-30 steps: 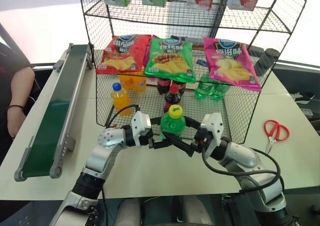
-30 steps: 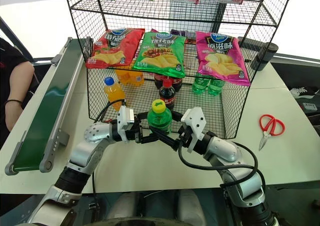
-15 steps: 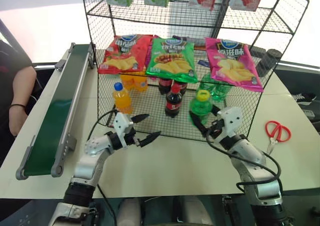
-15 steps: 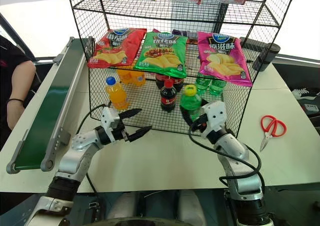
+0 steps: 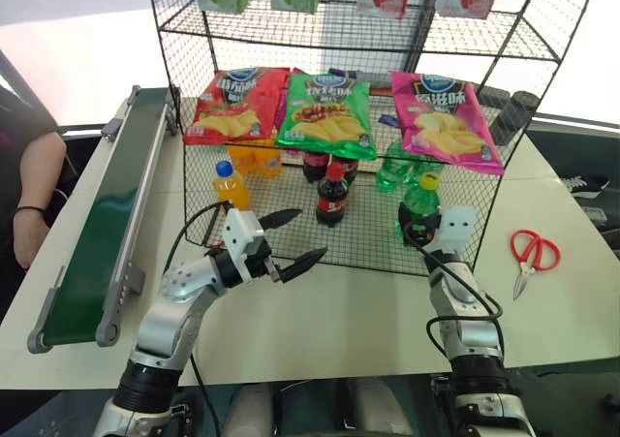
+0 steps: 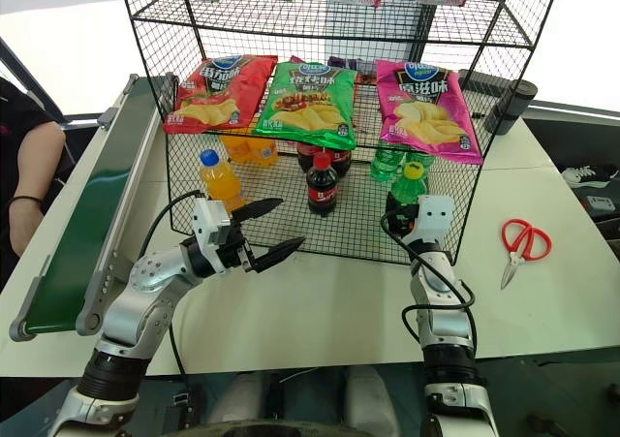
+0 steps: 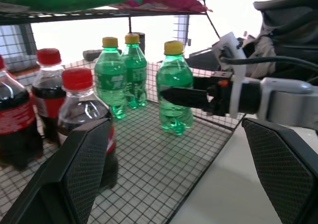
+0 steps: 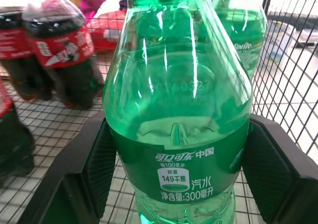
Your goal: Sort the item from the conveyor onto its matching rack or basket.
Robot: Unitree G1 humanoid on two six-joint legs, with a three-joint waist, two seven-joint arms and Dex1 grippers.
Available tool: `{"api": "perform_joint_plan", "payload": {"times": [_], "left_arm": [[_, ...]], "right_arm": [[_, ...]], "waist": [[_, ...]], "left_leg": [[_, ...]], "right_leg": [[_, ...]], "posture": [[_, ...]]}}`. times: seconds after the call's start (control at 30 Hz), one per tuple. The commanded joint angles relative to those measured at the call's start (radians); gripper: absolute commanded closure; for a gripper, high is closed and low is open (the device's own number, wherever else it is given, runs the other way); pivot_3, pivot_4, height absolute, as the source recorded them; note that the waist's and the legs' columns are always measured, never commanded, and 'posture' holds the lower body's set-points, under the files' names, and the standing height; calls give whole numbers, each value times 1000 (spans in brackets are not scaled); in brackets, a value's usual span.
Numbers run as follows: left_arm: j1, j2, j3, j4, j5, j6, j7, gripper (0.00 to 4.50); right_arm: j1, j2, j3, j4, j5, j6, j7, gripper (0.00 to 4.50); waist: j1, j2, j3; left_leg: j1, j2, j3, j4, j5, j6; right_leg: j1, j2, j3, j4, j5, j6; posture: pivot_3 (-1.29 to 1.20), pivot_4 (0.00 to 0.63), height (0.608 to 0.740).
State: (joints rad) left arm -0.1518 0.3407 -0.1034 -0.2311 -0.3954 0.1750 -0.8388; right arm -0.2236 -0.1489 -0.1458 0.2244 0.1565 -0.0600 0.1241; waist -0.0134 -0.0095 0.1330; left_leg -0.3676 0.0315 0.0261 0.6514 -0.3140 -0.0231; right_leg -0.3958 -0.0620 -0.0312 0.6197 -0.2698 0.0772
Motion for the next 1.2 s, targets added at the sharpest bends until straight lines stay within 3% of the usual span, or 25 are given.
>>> {"api": "perform_joint_plan", "payload": {"times": [0.03,0.23,0.33,0.53,0.87,1.07,1.2], "left_arm": [[0,13,5,-34,-22,4,-12,24],[21,22,8,-14,-25,-14,-30,24],[31,21,7,-2,-19,-27,-39,0],[56,30,3,13,-10,-52,-60,0],[52,25,18,30,-2,-41,-7,0],[32,68,33,59,25,-21,16,0],[38,144,80,101,34,-30,-10,0]], "right_arm": [[-37,7,-20,7,7,-71,-2,1478],[-26,8,-19,23,26,-88,21,1478],[-18,6,-20,14,32,-93,30,61],[18,-10,-4,-56,-13,-96,9,61],[187,-50,40,-368,-51,0,39,61],[318,-120,65,-598,-8,92,142,61],[497,-231,-5,-759,134,161,295,61]], "waist": [[0,0,0],[0,1,0],[0,1,0],[1,1,0],[1,1,0],[3,1,0],[7,1,0]], "left_leg": [[0,0,0,0,0,0],[0,0,1,0,0,0],[0,0,0,0,0,0],[4,0,1,-1,0,0],[8,0,1,-2,0,0],[9,0,1,-3,0,0],[9,0,1,-3,0,0]], "right_leg": [[0,0,0,0,0,0],[0,0,1,0,0,0],[0,0,1,0,0,0],[3,0,1,0,0,0],[6,-1,1,0,0,0],[6,0,1,0,0,0],[7,0,1,-1,-1,0]], "posture": [[0,150,740],[0,150,740],[0,150,740],[0,150,740],[0,150,740],[0,150,740],[0,150,740]]}}
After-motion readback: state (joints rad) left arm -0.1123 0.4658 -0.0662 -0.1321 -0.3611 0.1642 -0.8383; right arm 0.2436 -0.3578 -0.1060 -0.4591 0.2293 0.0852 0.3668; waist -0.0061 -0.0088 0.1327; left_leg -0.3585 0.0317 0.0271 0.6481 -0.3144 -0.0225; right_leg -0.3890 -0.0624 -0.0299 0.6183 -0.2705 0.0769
